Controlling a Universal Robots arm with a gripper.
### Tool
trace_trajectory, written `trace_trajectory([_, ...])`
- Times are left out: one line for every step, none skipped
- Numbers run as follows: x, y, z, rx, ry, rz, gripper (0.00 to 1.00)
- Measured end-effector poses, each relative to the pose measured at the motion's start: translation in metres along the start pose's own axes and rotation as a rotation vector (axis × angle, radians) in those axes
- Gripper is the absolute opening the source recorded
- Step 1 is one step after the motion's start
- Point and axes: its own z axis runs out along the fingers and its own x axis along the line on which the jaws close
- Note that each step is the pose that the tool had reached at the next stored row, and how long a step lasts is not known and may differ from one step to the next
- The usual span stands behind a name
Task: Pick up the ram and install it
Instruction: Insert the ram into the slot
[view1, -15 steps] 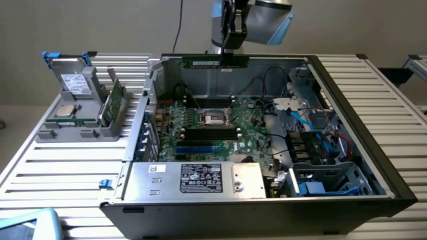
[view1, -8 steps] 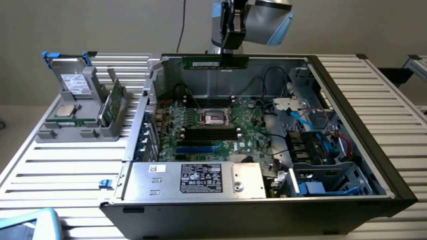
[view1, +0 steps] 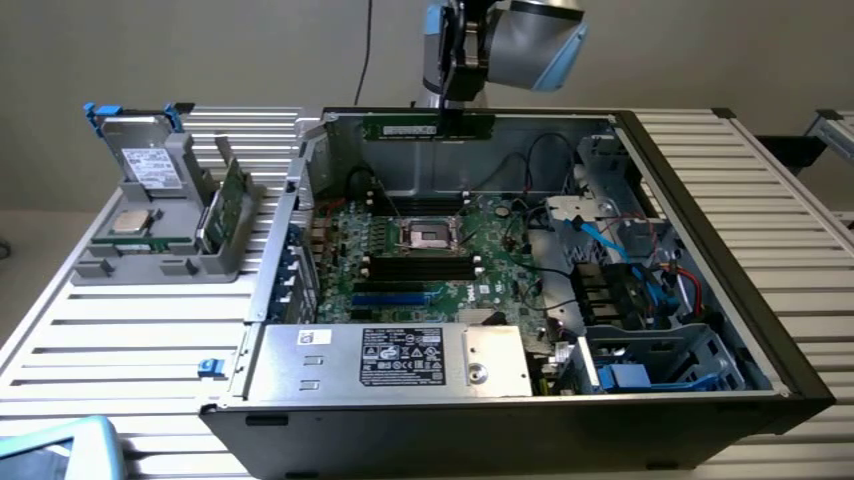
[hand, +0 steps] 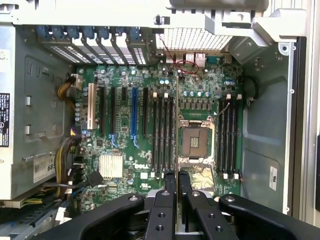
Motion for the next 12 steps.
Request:
trace_trajectory([0.0000,0.0000,0.0000,0.0000,-0.0001,0.000,0.14])
trace_trajectory([0.0000,0.0000,0.0000,0.0000,-0.0001,0.000,0.14])
trace_trajectory([0.0000,0.0000,0.0000,0.0000,-0.0001,0.000,0.14])
trace_trajectory([0.0000,0.0000,0.0000,0.0000,-0.0001,0.000,0.14])
trace_trajectory([0.0000,0.0000,0.0000,0.0000,-0.0001,0.000,0.14])
trace_trajectory([0.0000,0.0000,0.0000,0.0000,0.0000,0.000,0.14])
trace_trajectory([0.0000,0.0000,0.0000,0.0000,0.0000,0.000,0.14])
trace_trajectory([0.0000,0.0000,0.0001,0.0000,0.0000,0.000,0.14])
trace_trajectory([0.0000,0.0000,0.0003,0.0000,0.0000,0.000,0.14])
trace_trajectory([0.0000,-0.0001,0.0007,0.0001,-0.0002,0.000,0.14])
trace_trajectory([0.0000,-0.0001,0.0013,0.0001,-0.0002,0.000,0.14])
trace_trajectory([0.0000,-0.0002,0.0025,0.0001,-0.0002,0.000,0.14])
